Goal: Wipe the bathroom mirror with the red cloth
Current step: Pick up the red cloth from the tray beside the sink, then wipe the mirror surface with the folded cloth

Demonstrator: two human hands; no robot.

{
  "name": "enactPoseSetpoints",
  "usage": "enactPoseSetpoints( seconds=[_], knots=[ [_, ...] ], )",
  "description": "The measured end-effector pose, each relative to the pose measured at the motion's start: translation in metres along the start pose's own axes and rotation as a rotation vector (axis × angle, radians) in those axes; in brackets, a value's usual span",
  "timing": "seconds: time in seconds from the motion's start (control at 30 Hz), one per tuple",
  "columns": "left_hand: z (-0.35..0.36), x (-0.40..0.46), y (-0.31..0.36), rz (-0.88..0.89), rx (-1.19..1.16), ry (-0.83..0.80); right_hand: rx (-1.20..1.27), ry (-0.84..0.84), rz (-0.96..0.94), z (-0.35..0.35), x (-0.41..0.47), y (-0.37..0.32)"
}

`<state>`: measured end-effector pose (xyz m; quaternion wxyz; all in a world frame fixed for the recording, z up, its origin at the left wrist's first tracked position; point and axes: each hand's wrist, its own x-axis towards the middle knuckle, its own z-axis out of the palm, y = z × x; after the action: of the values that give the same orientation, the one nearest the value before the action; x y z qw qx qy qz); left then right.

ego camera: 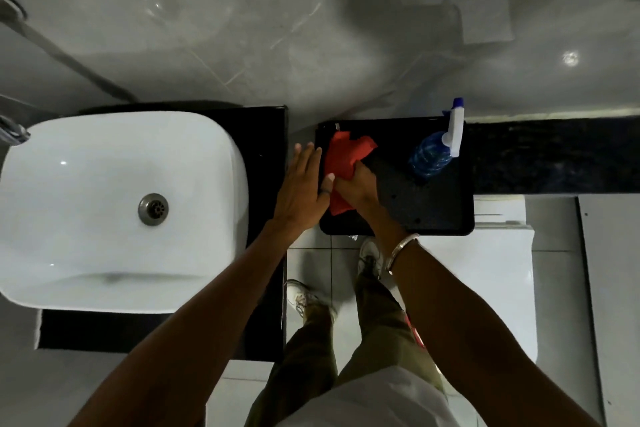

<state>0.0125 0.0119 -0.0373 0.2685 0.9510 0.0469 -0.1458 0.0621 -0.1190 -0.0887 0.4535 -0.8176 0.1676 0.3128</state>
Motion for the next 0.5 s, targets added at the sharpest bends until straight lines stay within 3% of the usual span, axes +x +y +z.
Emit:
enactPoseSetpoints(
  seconds=[0.13,0.3,0.37,0.5],
  knots=[
    [-0.039,-0.01,0.015,0.014,-0.362,0.145,0.114,0.076,-0.141,-0.016,-0.048,-0.05],
    [-0.12,-0.028,0.036,-0.091,-0.901,0.418,-0.017,0.319,-0.573,-0.038,-0.146,-0.156],
    [-0.166,-0.043,0.039,-0.003,-1.25,0.502,-0.225,0.276,-0.758,-0.037,-0.195,-0.203],
    [-0.244,-0.067,0.036,0.052,-1.72,0.612,-0.648,-0.024,-1.015,-0.017,-0.267,-0.274]
  ],
)
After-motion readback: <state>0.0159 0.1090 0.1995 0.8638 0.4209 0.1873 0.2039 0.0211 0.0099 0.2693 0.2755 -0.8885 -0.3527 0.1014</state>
